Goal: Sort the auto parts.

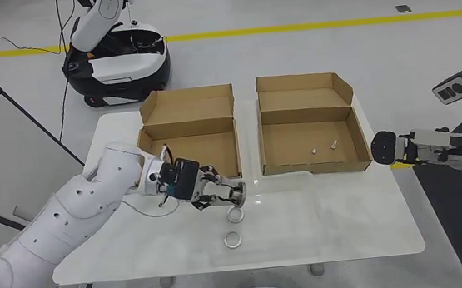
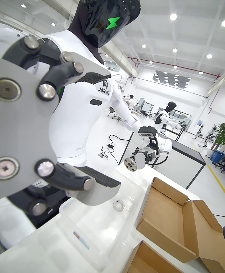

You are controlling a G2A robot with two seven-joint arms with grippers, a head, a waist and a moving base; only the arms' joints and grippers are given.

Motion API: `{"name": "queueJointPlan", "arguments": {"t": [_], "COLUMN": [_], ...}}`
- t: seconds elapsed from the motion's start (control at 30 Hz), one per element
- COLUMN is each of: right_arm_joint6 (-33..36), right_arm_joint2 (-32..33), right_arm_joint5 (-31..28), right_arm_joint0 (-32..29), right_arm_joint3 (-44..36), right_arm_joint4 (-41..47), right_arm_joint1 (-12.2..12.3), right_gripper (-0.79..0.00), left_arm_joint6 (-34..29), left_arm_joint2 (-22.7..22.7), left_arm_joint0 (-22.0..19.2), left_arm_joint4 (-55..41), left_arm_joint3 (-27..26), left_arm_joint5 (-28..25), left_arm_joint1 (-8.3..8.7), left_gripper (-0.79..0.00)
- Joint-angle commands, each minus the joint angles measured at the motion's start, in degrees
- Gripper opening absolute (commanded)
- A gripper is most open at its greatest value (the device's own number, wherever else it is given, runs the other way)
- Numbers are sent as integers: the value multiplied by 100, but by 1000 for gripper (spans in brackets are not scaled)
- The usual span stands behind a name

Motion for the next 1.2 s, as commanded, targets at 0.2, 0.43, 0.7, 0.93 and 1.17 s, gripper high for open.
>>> {"name": "queueJointPlan", "arguments": {"t": [0.2,0.43,0.7,0.93,1.17], "right_arm_joint6": [0,0,0,0,0], "right_arm_joint2": [0,0,0,0,0], "right_arm_joint5": [0,0,0,0,0], "right_arm_joint0": [0,0,0,0,0], "right_arm_joint3": [0,0,0,0,0], "right_arm_joint4": [0,0,0,0,0], "right_arm_joint1": [0,0,0,0,0], "right_gripper": [0,0,0,0,0], "left_arm_joint6": [363,638,792,918,1187], "left_arm_joint2": [92,267,384,490,618], "left_arm_joint0": [-66,-210,-399,-496,-620], "left_arm_joint4": [-46,-99,-177,-201,-205], "left_arm_joint3": [13,-67,-232,-339,-447], "left_arm_joint5": [373,647,801,927,1196], "left_arm_joint1": [63,148,329,471,584], "left_gripper": [-785,-785,-785,-785,-785]}}
